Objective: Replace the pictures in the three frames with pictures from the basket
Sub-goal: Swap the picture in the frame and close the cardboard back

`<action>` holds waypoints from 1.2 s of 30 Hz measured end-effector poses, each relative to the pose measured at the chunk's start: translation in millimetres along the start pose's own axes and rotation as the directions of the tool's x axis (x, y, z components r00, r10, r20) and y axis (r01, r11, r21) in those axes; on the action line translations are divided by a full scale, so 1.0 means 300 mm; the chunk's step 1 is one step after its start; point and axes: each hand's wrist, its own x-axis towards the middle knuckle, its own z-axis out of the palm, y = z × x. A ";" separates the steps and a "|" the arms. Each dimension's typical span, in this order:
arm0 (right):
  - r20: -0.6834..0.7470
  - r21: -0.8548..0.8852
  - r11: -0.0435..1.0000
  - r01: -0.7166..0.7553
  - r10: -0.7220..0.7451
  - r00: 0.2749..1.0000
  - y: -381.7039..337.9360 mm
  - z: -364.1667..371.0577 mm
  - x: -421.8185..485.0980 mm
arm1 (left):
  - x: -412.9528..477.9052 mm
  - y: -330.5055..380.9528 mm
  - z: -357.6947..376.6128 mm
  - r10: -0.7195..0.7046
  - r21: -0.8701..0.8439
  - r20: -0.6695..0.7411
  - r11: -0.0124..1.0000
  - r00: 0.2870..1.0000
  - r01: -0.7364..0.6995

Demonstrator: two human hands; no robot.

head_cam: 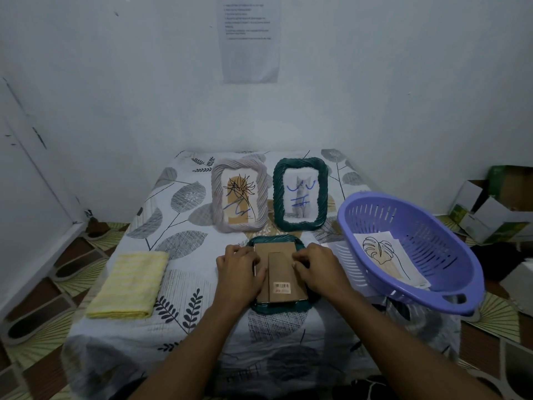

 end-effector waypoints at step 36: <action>0.012 0.212 0.956 -0.200 0.202 0.979 0.031 0.059 0.081 | 0.022 -0.047 0.027 -0.072 -0.381 0.017 0.922 0.997 0.073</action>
